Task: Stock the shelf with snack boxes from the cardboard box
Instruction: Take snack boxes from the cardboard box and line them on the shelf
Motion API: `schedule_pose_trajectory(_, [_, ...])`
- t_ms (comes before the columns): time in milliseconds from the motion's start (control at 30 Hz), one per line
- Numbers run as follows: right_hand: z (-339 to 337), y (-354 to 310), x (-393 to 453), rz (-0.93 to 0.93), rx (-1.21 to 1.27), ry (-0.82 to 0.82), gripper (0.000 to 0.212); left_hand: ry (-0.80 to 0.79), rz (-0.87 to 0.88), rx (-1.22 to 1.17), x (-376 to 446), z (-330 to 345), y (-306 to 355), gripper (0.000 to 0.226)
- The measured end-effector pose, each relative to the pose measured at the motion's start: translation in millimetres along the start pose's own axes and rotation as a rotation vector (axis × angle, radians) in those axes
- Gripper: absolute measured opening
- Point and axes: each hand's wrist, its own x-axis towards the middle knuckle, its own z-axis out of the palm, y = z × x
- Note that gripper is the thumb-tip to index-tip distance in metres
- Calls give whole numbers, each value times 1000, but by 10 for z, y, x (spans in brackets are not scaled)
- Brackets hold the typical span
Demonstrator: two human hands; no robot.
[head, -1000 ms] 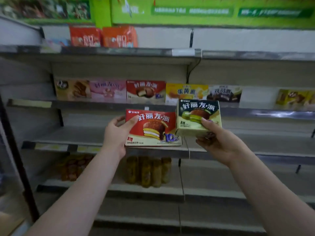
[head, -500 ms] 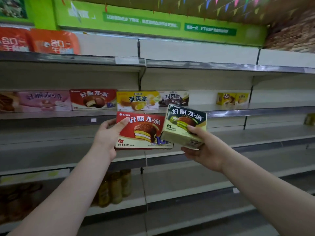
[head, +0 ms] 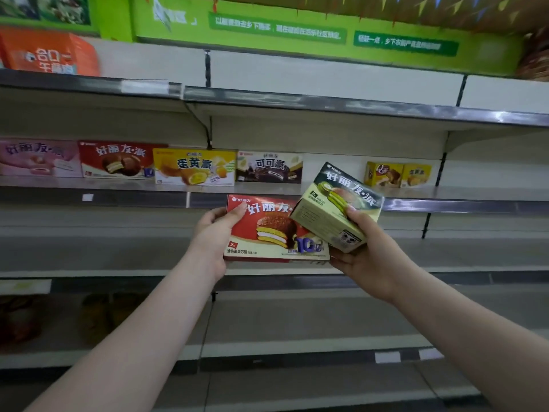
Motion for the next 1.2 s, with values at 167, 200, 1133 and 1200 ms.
schedule_pose_trajectory(167, [-421,-343,369,-56,13,18,39,-62,57,62,237,692,-1,41])
schedule_pose_trajectory(200, [-500,-416,468,-69,8,27,41,-81,66,81,313,828,18,39])
schedule_pose_trajectory(1133, [-1771,-1428,3821,-125,-145,-36,33,-288,236,954,3274,2631,-356,51])
schedule_pose_trajectory(1200, [-1833,-1436,3901,-135,-181,-90,40,-210,347,1288,3362,2735,-331,53])
